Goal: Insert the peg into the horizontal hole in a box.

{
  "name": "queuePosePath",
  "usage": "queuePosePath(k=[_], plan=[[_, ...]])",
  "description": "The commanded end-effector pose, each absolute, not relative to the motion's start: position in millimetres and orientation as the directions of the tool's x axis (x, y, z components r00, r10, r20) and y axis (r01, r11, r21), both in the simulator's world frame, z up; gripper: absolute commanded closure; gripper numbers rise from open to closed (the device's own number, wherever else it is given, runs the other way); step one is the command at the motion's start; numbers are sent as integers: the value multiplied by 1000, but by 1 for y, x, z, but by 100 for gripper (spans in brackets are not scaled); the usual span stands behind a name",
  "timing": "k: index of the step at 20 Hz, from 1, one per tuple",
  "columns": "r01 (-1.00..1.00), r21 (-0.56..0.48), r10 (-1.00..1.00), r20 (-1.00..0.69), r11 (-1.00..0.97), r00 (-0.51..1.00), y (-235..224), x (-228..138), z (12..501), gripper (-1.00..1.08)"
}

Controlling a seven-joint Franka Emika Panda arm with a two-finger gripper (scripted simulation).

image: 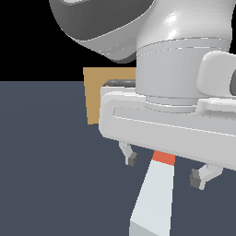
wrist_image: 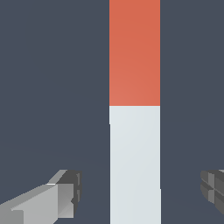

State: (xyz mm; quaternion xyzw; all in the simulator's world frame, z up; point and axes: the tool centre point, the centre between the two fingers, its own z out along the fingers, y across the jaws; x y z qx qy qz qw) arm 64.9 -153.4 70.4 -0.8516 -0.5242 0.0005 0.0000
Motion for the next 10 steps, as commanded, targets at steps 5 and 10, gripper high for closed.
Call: queuePosePath(k=[5, 10], plan=[[893, 0, 893, 0, -450, 450, -153, 65, 71, -92], [893, 0, 893, 0, -450, 450, -153, 65, 61, -92]])
